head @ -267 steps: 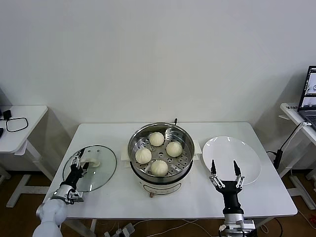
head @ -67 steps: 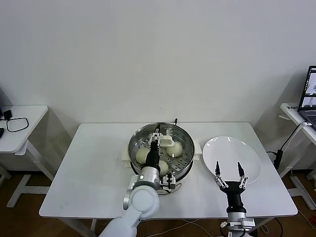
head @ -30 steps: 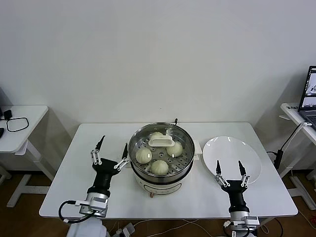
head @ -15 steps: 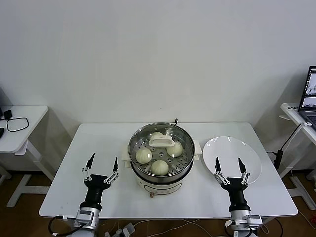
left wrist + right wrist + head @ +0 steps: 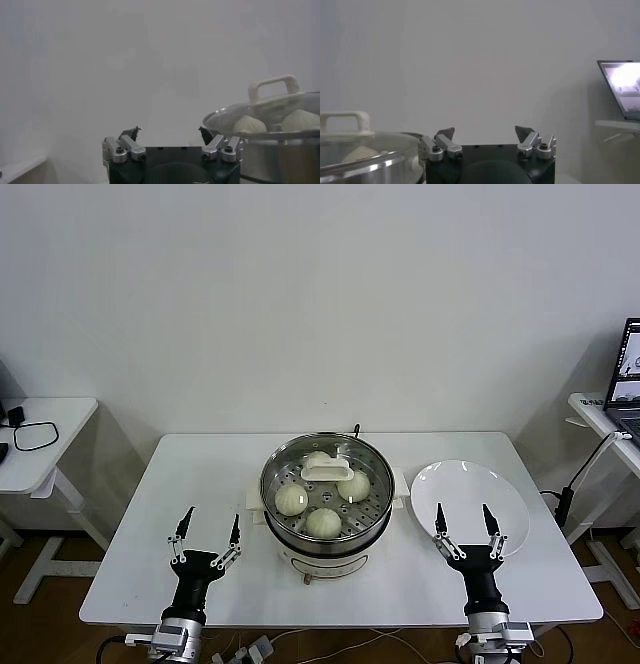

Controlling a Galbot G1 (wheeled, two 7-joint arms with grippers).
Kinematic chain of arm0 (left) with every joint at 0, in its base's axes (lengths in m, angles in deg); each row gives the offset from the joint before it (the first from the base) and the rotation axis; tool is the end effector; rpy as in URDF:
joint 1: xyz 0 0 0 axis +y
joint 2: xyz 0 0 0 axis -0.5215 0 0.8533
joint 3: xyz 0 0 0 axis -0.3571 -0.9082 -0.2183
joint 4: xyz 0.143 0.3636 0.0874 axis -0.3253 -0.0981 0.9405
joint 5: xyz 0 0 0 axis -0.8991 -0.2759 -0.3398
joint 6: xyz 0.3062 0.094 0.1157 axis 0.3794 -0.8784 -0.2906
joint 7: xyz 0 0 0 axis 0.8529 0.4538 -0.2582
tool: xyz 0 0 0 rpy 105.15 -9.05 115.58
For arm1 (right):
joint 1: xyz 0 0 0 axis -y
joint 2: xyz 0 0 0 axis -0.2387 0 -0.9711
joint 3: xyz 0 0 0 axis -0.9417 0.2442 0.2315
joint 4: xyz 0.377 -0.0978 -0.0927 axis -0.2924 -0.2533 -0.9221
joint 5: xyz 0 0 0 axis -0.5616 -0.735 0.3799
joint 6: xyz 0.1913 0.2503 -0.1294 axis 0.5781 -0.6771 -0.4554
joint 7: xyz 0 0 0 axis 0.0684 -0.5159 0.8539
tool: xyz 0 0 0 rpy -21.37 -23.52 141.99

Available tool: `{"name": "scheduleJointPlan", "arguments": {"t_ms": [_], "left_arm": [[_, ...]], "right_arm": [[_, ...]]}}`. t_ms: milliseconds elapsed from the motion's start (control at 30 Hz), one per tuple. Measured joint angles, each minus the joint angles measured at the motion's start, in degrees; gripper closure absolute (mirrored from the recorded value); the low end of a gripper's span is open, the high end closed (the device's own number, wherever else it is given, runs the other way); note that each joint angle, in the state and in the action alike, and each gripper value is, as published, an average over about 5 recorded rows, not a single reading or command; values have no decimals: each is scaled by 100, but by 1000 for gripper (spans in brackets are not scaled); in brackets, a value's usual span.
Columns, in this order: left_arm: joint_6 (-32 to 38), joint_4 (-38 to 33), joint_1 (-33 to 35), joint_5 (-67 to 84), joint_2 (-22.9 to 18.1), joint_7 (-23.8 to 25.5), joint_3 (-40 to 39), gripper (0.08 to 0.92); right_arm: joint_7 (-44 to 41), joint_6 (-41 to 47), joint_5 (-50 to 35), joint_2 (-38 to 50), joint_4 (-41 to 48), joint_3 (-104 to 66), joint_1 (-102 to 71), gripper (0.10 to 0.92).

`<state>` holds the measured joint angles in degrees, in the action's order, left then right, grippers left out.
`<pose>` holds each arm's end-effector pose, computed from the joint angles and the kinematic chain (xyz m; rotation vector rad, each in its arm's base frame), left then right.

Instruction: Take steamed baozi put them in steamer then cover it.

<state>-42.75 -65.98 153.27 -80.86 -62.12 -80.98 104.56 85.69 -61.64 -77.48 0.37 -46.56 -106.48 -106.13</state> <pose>0.1278 0.0192 -0.3757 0.0832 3.0424 0.3216 0.1415 -0.0774 -0.3926 0.0656 2.9595 0.0013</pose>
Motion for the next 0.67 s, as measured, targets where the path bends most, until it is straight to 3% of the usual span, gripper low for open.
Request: {"name": "scheduleJointPlan", "arguments": {"t_ms": [667], "left_arm": [[29, -16, 50, 28, -6, 34, 21, 177]], "right_arm": [[32, 145, 117, 2, -38, 45, -20, 203]]}}
